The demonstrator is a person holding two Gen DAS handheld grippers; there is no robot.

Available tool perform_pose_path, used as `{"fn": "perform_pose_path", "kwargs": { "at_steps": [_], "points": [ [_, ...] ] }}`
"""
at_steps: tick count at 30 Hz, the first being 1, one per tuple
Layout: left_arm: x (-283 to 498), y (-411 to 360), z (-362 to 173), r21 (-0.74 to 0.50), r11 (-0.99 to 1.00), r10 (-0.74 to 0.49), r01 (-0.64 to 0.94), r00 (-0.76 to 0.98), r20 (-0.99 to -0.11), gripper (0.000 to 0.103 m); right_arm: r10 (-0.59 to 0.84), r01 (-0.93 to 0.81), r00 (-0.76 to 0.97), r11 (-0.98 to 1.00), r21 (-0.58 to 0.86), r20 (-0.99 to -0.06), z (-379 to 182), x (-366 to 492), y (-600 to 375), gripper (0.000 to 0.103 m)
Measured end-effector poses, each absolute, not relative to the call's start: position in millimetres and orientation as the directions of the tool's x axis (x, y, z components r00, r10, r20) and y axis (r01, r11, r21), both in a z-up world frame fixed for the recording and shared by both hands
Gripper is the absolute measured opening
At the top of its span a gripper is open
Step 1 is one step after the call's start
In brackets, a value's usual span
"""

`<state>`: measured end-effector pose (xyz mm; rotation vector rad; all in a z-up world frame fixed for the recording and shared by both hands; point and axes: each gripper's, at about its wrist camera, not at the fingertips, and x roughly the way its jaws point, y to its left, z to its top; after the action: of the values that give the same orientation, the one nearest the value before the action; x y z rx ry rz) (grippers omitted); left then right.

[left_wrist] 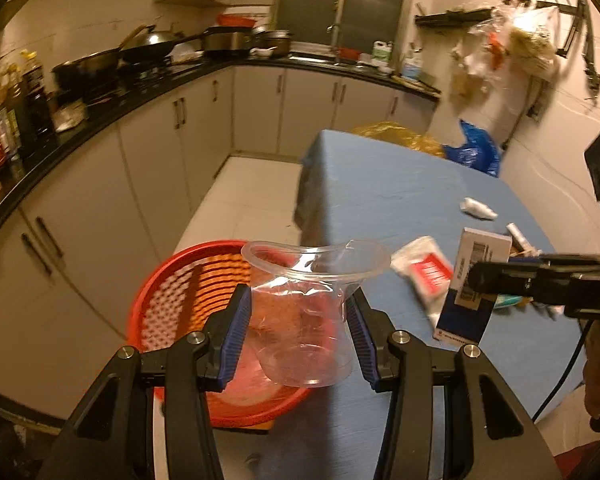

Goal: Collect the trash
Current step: 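Carry the box and cup to the red basket and open both tools, then move both open tools back over the table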

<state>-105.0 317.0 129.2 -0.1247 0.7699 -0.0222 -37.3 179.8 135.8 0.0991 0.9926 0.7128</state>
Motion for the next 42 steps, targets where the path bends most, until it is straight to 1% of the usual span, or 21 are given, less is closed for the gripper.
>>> {"fn": "perform_pose_path", "kwargs": {
  "at_steps": [6, 14, 15, 16, 17, 18, 23, 27, 29, 33, 36, 42],
  "points": [
    [-106, 354, 115, -0.116, 0.991, -0.034, -0.071, 0.696, -0.717, 0.047, 0.594, -0.512, 0.296, 0.760, 0.401, -0.749, 122, -21, 234, 0.037],
    [-97, 371, 105, -0.114, 0.990, -0.030, -0.081, 0.677, -0.735, 0.048, 0.564, -0.488, 0.268, 0.779, 0.395, -0.781, 101, -1, 265, 0.038],
    [-96, 373, 105, -0.119, 0.990, -0.033, -0.081, 0.677, -0.735, 0.049, 0.560, -0.486, 0.269, 0.781, 0.392, -0.784, 100, 1, 267, 0.038],
    [-96, 374, 104, -0.121, 0.989, -0.033, -0.084, 0.676, -0.736, 0.056, 0.560, -0.479, 0.269, 0.784, 0.395, -0.783, 100, 3, 267, 0.039],
    [-96, 375, 105, -0.119, 0.989, -0.028, -0.089, 0.675, -0.737, 0.062, 0.564, -0.472, 0.269, 0.784, 0.404, -0.780, 101, 4, 264, 0.043],
    [-98, 376, 105, -0.121, 0.988, -0.022, -0.098, 0.681, -0.732, 0.066, 0.566, -0.464, 0.274, 0.786, 0.408, -0.778, 101, 5, 263, 0.045],
    [-98, 385, 105, -0.141, 0.982, -0.020, -0.124, 0.680, -0.733, 0.067, 0.563, -0.449, 0.301, 0.796, 0.407, -0.770, 109, 4, 253, 0.046],
    [-103, 384, 112, -0.141, 0.982, -0.015, -0.124, 0.696, -0.717, 0.067, 0.554, -0.436, 0.339, 0.809, 0.395, -0.760, 121, -7, 233, 0.047],
    [-107, 377, 119, -0.137, 0.984, -0.017, -0.112, 0.712, -0.702, 0.067, 0.542, -0.424, 0.363, 0.821, 0.383, -0.758, 125, -18, 217, 0.055],
    [-107, 354, 124, -0.134, 0.990, -0.062, -0.043, 0.722, -0.689, 0.067, 0.497, -0.365, 0.398, 0.857, 0.363, -0.771, 122, -42, 180, 0.058],
    [-100, 327, 125, -0.154, 0.987, -0.135, 0.038, 0.712, -0.690, 0.067, 0.465, -0.286, 0.412, 0.883, 0.373, -0.784, 114, -54, 146, 0.058],
    [-77, 265, 116, -0.191, 0.968, -0.252, 0.165, 0.657, -0.711, 0.072, 0.369, -0.121, 0.465, 0.927, 0.355, -0.805, 109, -72, 64, 0.059]
  ]
}}
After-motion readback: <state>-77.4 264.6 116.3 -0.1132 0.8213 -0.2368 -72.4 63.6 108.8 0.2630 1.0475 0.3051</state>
